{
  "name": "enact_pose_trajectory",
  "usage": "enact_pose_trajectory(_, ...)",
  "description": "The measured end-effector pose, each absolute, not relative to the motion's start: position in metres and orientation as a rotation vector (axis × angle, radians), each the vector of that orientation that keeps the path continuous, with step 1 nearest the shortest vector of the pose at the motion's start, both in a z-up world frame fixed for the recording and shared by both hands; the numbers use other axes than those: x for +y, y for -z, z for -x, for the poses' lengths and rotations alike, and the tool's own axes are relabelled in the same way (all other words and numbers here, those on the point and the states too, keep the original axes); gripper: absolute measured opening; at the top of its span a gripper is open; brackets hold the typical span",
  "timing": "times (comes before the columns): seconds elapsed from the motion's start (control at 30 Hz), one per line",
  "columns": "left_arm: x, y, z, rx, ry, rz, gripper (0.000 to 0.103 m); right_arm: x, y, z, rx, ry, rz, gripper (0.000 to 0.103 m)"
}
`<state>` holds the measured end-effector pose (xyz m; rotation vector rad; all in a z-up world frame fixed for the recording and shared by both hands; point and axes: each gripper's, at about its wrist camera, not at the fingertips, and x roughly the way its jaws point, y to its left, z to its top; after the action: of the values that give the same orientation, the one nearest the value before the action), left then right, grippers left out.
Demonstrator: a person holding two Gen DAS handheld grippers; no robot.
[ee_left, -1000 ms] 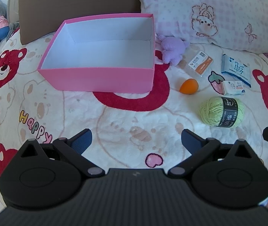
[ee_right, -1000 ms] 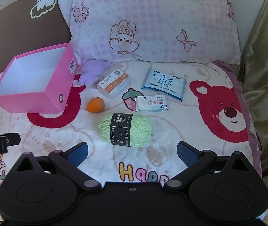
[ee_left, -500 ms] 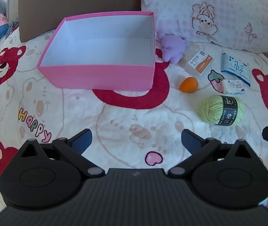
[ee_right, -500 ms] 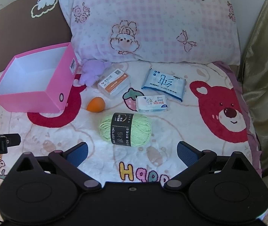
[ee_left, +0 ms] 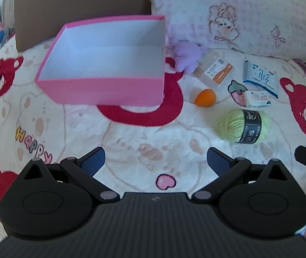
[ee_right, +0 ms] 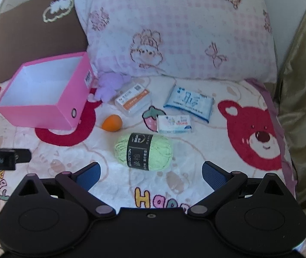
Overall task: Organize objects
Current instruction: 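Move the left tool toward the green yarn ball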
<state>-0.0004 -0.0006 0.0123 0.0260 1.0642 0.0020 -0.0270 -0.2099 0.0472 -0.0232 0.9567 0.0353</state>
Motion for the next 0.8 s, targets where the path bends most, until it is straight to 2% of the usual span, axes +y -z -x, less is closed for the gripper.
enact_pose_trajectory(0.13,-0.016,-0.019,0.000,1.028,0.012,-0.085,0.102,-0.229,-0.056,0.029,0.937,-0.024,0.013,0.101)
enact_pose_trajectory(0.27,-0.028,-0.025,-0.004,1.019,0.092,-0.033,0.102,-0.247,-0.050,0.025,0.936,-0.045,-0.030,0.101)
enact_pose_trajectory(0.47,-0.053,-0.034,-0.009,0.989,0.170,-0.091,0.102,-0.261,-0.040,0.039,0.767,-0.198,-0.057,0.102)
enact_pose_trajectory(0.8,-0.086,-0.032,-0.028,0.937,0.277,-0.106,0.102,-0.260,-0.015,0.032,0.641,-0.312,-0.005,0.102)
